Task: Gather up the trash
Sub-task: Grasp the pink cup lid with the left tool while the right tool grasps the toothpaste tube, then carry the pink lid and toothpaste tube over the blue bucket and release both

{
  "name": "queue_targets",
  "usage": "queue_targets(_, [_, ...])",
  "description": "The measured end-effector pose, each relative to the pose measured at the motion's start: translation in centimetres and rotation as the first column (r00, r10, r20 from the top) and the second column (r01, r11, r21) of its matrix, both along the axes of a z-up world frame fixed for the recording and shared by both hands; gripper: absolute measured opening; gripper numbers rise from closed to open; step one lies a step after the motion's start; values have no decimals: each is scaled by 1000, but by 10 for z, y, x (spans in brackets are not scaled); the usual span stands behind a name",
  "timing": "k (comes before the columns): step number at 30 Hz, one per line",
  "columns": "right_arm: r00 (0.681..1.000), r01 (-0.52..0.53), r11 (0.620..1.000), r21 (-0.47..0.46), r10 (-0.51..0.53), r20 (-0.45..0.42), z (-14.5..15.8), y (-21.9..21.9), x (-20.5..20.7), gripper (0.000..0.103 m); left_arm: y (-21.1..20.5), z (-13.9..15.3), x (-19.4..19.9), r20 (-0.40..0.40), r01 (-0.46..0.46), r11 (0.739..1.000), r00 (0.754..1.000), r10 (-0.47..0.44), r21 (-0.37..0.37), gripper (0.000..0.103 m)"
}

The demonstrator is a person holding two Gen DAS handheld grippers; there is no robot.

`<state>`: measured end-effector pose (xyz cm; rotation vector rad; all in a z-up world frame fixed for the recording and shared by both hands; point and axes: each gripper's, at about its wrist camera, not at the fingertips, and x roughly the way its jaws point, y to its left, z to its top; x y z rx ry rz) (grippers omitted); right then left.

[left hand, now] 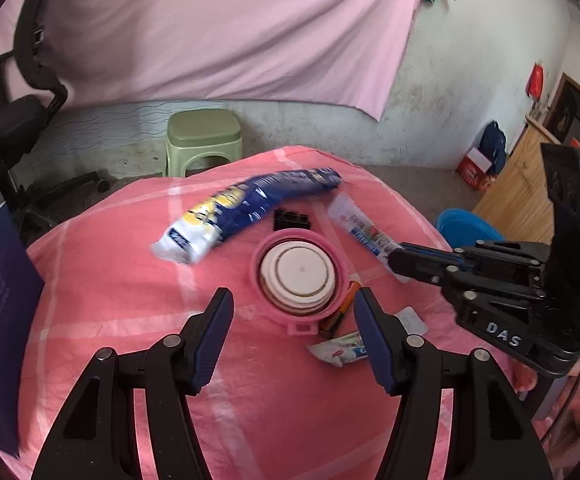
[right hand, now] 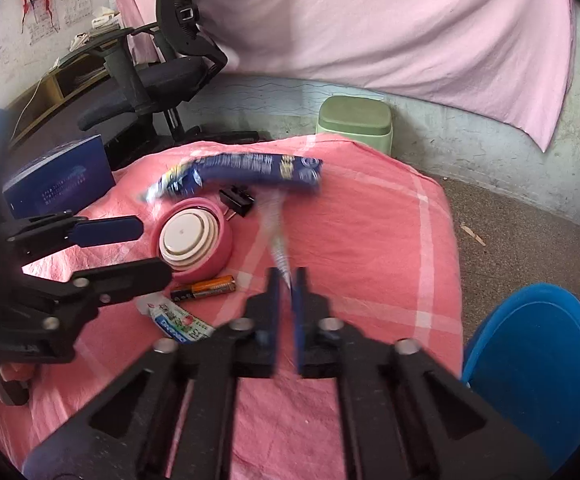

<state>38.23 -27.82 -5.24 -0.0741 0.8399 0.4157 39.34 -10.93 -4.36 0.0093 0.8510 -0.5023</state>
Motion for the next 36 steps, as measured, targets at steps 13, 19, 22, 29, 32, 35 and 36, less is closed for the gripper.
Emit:
queue_targets(13, [998, 54, 998, 33, -55, 31, 9, -25, -29, 23, -21, -14, 18, -76, -55, 996, 995, 59, 64, 53])
queue_targets(19, [994, 79, 995, 61, -83, 70, 16, -31, -45, 22, -17, -8, 6, -53, -102, 993, 993, 105, 58, 53])
queue_targets(22, [989, 90, 993, 77, -98, 107, 22, -33, -57, 22, -18, 4, -9, 23, -116, 992, 993, 115, 52, 53])
queue_targets(29, [949, 133, 983, 127, -164, 270, 46, -48, -94, 22, -26, 43, -46, 170, -130, 990, 976, 137, -48, 53])
queue_targets(32, [913, 168, 974, 151, -211, 350, 60, -59, -111, 22, -33, 65, -66, 262, -108, 987, 955, 137, -123, 53])
queue_targets(35, [861, 209, 961, 180, -268, 433, 74, -77, -130, 22, -44, 87, -87, 365, -52, 977, 923, 127, -206, 53])
queue_targets(36, [842, 224, 957, 186, -286, 458, 78, -83, -135, 22, -50, 94, -95, 398, -30, 973, 909, 122, -229, 53])
